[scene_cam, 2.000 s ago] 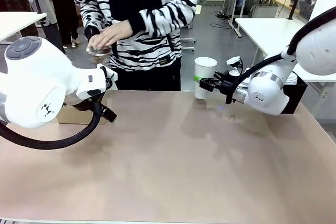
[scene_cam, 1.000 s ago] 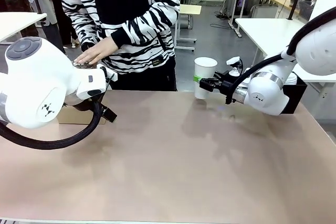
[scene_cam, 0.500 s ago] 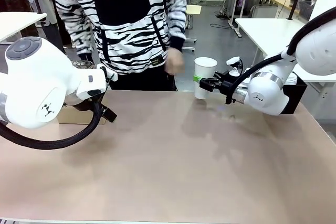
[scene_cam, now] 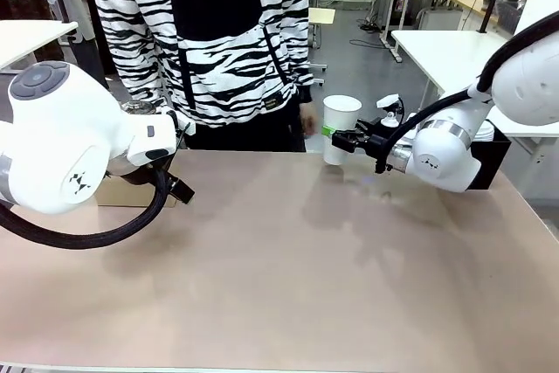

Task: Pour a drink into a cup and package it in a carrier.
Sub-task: When a person places the Paper Cup Lid on the 600 ml Paper Cup , lift the 600 ml Paper Cup.

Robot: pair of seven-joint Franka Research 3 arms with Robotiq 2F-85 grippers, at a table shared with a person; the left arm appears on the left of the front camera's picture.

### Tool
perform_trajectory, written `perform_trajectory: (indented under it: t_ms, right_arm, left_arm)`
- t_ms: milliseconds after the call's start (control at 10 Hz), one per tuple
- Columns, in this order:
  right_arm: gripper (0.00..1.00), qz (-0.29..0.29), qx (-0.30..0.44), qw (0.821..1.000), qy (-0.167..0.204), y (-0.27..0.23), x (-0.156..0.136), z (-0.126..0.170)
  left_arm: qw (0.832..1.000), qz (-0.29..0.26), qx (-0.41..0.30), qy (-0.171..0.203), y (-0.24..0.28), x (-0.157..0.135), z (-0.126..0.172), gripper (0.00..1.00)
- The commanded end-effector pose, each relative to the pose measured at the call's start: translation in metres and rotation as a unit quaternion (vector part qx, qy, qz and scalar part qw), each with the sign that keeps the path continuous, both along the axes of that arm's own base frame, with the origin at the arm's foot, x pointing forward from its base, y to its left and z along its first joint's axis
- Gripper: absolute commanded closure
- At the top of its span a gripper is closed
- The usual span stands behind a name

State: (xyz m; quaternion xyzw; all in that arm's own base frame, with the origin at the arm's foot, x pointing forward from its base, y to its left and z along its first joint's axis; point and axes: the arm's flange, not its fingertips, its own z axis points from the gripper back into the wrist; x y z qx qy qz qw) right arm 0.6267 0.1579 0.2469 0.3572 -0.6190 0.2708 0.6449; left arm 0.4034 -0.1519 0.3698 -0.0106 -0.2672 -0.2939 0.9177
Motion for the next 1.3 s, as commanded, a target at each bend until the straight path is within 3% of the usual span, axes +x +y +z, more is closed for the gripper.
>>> perform_trajectory:
  t_ms: [0, 1200]
  right_arm:
    - [0.20, -0.006, 0.003, 1.000, 0.002, 0.0024, 0.0009, 0.0014]
    - [0.20, -0.006, 0.003, 1.000, 0.002, 0.0024, 0.0009, 0.0014]
  left_arm:
    - [1.000, 0.000, -0.001, 0.000, 0.0000, -0.0003, 0.0005, 0.00]
    - [1.000, 0.000, -0.001, 0.000, 0.0000, -0.0003, 0.0005, 0.00]
